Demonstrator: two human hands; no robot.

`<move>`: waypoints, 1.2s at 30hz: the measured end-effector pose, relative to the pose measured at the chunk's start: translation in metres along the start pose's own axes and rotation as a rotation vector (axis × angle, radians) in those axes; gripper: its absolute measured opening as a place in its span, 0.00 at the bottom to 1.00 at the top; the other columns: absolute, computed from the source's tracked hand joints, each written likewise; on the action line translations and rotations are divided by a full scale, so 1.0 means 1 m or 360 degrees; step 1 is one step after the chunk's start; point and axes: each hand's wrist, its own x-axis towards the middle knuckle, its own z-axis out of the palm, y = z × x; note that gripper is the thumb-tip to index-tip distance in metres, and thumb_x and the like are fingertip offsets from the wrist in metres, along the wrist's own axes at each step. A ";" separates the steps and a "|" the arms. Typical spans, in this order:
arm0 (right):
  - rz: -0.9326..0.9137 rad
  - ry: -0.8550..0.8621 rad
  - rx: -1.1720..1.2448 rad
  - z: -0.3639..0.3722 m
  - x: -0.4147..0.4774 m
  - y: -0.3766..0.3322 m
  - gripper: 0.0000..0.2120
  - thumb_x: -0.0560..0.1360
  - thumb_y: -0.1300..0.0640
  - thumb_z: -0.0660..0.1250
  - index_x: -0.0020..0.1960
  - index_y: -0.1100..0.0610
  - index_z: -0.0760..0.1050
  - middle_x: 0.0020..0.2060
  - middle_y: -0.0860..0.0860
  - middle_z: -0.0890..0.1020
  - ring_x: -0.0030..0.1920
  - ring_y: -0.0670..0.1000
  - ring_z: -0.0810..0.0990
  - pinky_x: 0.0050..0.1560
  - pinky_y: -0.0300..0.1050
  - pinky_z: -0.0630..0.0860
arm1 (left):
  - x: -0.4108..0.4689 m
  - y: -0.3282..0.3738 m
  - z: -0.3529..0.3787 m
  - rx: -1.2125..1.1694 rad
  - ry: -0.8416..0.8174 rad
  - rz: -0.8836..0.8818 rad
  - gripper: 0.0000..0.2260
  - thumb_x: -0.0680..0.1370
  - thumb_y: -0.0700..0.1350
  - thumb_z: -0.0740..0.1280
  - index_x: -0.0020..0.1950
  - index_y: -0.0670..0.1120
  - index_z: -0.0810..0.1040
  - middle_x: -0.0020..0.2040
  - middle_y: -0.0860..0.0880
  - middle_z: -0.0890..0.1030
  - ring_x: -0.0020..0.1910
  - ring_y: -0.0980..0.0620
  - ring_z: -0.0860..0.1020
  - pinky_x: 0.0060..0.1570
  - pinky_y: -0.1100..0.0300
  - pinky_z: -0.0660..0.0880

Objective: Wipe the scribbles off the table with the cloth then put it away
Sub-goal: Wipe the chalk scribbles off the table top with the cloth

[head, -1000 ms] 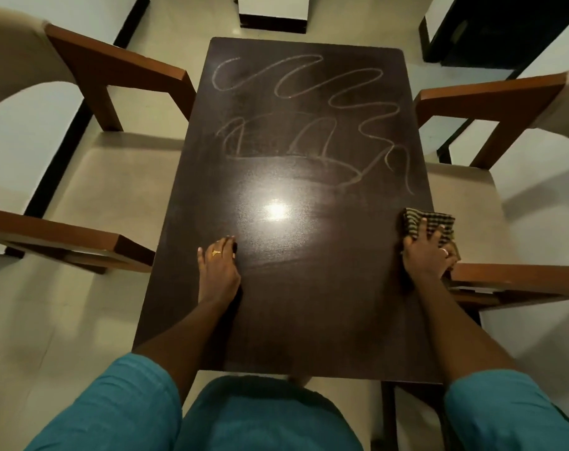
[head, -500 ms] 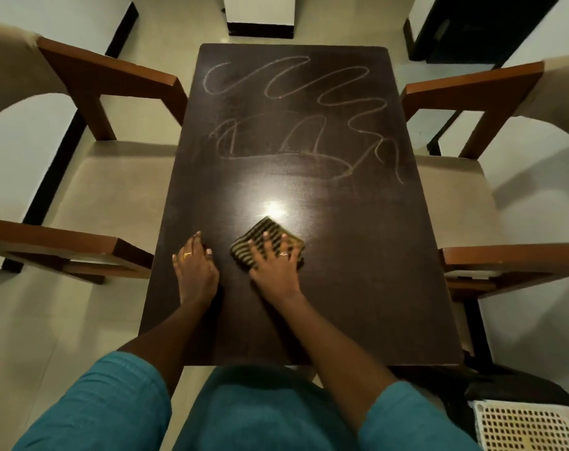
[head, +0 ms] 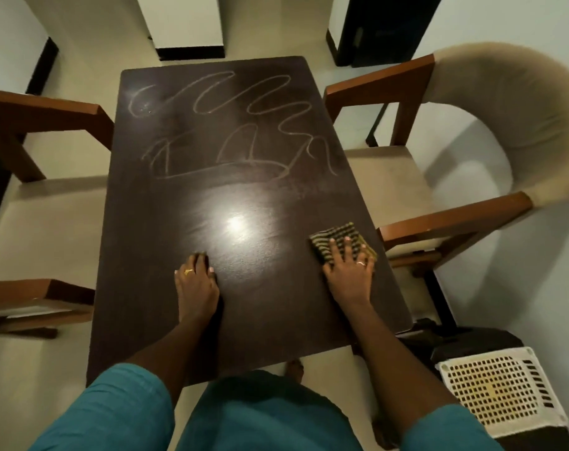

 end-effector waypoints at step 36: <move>-0.0632 0.0026 -0.0150 -0.009 -0.038 -0.095 0.31 0.55 0.37 0.74 0.58 0.41 0.80 0.55 0.49 0.84 0.52 0.57 0.84 0.49 0.56 0.80 | 0.032 -0.005 -0.009 0.0078 -0.0064 0.0080 0.18 0.80 0.41 0.54 0.70 0.41 0.65 0.72 0.40 0.64 0.72 0.42 0.60 0.74 0.46 0.48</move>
